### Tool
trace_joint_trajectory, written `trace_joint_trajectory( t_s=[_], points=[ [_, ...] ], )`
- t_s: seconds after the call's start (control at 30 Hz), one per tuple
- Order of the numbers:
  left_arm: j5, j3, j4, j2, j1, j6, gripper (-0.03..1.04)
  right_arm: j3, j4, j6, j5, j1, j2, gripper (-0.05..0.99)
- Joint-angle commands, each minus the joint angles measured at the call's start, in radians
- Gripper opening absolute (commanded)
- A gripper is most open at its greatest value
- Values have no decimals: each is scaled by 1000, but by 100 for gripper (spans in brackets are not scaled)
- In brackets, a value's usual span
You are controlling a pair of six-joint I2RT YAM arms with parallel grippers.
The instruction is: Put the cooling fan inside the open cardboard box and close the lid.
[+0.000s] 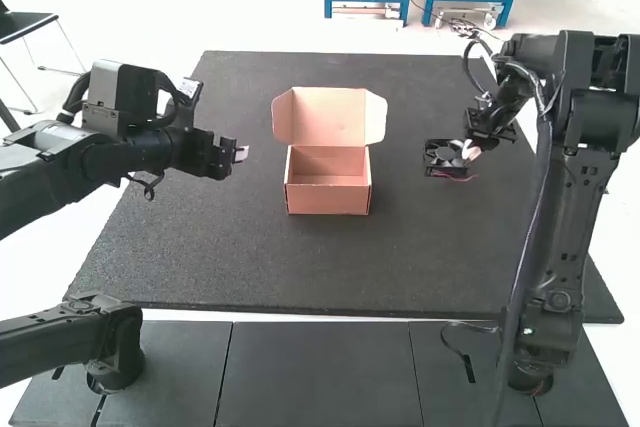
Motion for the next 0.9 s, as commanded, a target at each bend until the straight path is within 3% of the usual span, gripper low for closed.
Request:
trace_joint_trajectory(
  t_s=[0.0, 0.63, 0.87],
  points=[
    [13, -4, 1, -2, -1, 23, 96, 29, -25, 14, -85, -5, -140, -2],
    [12, -15, -15, -3, 1, 26, 96, -7, -151, 91, -222, 20, -469, -2],
    [12, -16, -12, -3, 1, 26, 96, -43, -153, 147, -226, 119, -532, -2]
  ],
)
